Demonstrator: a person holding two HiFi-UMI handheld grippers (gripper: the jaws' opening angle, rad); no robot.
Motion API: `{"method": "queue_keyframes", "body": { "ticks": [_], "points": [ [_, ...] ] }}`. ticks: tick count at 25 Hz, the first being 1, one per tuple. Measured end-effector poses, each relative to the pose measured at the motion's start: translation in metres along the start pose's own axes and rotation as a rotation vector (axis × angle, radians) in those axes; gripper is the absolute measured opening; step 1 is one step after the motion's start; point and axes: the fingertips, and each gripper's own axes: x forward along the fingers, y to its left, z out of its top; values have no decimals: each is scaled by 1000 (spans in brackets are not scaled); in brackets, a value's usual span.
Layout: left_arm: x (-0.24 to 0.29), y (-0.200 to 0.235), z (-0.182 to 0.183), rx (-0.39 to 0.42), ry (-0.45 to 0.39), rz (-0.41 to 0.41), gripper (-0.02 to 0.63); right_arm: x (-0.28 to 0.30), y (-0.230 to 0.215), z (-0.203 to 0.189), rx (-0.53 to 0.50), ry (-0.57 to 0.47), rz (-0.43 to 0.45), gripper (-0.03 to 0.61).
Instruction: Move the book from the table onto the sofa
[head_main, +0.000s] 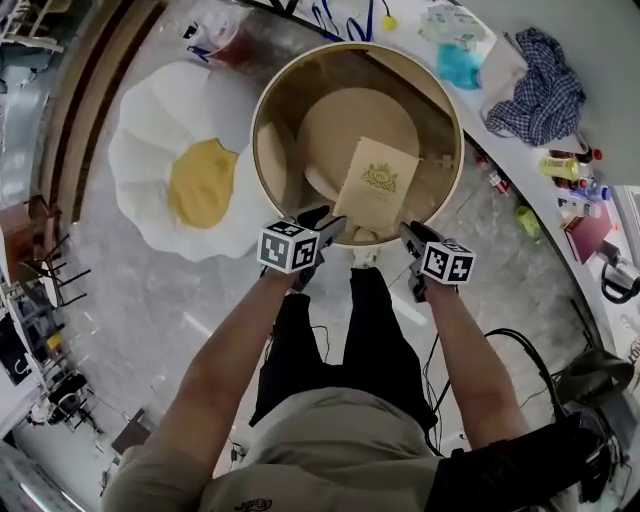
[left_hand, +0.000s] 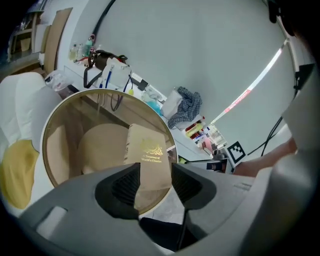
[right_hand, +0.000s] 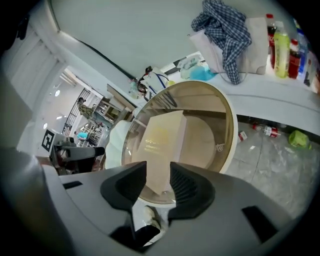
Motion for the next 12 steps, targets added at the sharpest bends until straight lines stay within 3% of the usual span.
{"method": "queue_keyframes", "body": {
  "ticks": [7, 12],
  "points": [
    [82, 61, -18, 5, 116, 20, 210, 56, -34, 5, 60, -21, -9, 149],
    [106, 74, -35, -33, 151, -7, 215, 70, -34, 2, 117, -45, 16, 146]
  ]
}}
